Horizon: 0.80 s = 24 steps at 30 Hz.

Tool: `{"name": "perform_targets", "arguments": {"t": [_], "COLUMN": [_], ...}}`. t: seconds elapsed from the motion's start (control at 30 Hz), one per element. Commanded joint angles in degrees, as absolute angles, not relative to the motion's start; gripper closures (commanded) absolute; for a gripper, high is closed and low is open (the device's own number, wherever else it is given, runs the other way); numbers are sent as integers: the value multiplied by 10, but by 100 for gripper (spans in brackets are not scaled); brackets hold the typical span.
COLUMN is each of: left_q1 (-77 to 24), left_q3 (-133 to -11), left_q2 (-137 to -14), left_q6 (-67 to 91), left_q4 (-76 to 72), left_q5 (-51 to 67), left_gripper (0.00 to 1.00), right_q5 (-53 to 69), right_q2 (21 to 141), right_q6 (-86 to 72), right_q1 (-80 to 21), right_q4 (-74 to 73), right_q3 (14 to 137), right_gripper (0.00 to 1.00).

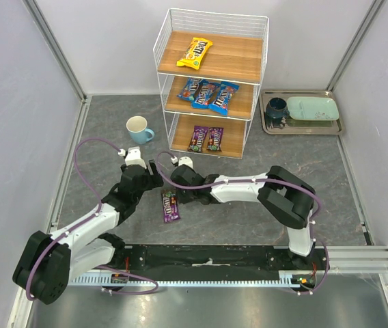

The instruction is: Place and organize the candy bags onto the shelf

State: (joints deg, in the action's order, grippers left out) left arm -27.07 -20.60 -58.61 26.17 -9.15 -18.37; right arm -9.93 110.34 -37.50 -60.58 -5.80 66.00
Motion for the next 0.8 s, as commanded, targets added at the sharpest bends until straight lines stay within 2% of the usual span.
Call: {"name": "perform_targets", "arguments": {"t": [0.0, 0.2, 0.3, 0.37, 0.4, 0.47, 0.5, 0.7, 0.77], "left_q1": [-267, -267, -267, -267, -267, -267, -267, -267, -267], "left_q3": [-208, -208, -208, -208, -208, -209, -209, -208, -209], "left_q2": [-589, -588, -588, -590, -591, -592, -592, -591, -591], "left_q6": [275, 275, 274, 274, 274, 274, 275, 274, 275], "left_q4": [-115, -115, -115, -115, -115, -116, -116, -116, -116], "left_q5": [-193, -193, -192, -192, -192, -191, -190, -189, -189], "left_gripper": [19, 19, 19, 19, 19, 19, 19, 19, 19], "right_q5": [-139, -115, -117, -114, -109, -102, -97, -97, -92], "right_q2": [1156, 1153, 1105, 1057, 1042, 1000, 989, 943, 940], "right_q6": [-345, -312, -313, -324, -329, -343, -347, -383, -395], "right_q1": [-595, -578, -578, -579, -580, -585, -587, -625, -633], "right_q4": [-96, -55, -39, -19, -15, -4, -4, 22, 35], "right_q3": [680, 680, 644, 603, 591, 558, 550, 524, 521], "right_gripper": [100, 100, 100, 96, 84, 73, 65, 42, 37]}}
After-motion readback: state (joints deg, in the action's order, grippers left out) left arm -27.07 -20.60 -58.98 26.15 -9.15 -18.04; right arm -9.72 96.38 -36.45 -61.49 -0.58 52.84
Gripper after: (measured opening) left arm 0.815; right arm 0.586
